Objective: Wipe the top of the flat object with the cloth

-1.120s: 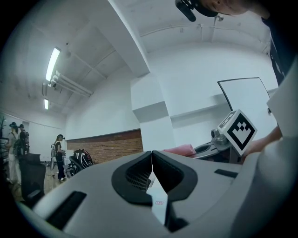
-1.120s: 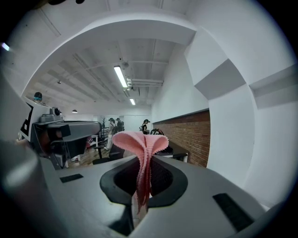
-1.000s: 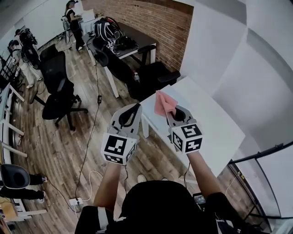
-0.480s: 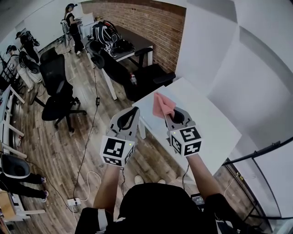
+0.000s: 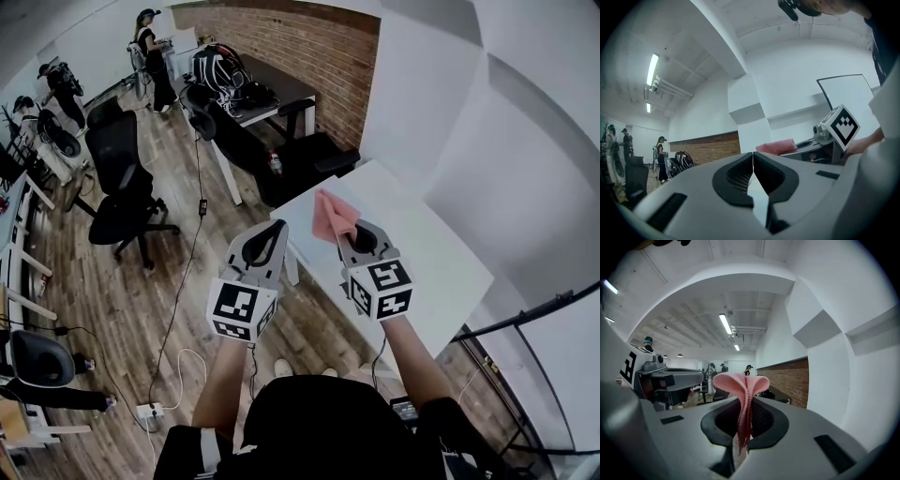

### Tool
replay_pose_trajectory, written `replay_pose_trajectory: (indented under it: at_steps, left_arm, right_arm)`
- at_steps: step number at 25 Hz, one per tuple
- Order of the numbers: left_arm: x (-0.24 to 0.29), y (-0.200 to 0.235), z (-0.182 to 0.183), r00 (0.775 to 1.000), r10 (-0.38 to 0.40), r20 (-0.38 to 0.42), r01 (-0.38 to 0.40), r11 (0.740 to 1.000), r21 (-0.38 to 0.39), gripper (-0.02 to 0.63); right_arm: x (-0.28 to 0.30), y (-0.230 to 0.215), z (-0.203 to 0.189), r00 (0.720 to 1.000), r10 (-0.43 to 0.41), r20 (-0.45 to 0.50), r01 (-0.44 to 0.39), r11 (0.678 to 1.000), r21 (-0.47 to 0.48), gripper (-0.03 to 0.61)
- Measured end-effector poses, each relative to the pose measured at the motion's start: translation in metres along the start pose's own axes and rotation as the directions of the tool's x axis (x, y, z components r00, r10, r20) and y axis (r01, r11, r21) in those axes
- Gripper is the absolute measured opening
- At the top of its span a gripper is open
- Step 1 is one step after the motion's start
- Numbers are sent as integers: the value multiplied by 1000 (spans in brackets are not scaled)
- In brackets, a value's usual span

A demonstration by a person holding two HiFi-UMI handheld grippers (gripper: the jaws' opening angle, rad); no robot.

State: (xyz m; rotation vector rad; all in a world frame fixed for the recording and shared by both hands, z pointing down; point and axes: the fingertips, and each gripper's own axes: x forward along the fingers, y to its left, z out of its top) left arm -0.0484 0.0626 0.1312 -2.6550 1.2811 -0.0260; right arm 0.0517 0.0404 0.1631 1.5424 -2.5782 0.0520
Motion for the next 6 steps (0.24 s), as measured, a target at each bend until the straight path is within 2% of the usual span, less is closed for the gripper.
replay_pose_trajectory:
  at_steps: [6]
  left_arm:
    - [2,-11,3,1000,0,-4,0,1000,6,15]
  right_arm:
    - [-8,-5,0,1000,6,6,-6,1000,-5,46]
